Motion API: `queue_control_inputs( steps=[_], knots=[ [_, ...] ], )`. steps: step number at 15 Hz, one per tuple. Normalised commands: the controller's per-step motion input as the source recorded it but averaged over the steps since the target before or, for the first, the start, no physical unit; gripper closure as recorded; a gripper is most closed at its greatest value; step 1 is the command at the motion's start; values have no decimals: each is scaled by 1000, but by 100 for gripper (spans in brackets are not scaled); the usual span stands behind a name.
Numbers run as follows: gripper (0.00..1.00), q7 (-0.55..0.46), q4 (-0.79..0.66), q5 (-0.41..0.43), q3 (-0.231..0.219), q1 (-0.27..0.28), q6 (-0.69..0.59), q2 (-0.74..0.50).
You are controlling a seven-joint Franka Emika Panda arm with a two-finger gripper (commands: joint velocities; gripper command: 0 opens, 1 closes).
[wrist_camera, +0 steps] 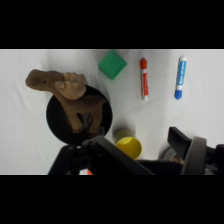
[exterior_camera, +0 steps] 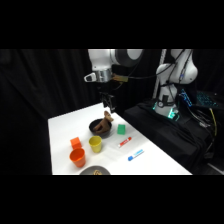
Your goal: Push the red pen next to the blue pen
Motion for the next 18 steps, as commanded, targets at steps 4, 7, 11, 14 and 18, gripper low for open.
queue_control_inputs(
  steps=[4,7,11,14,18],
  knots=[
    [0,-42,-58,64,15,-23,51,-21],
    [0,-98,-186,127,10,-30,184,-62],
    [0,-172,-274,167,24,-18,353,-25],
    [0,-208,-225,190,41,-8,505,165],
    [0,-197,-99,209,79,-23,514,328]
  ],
)
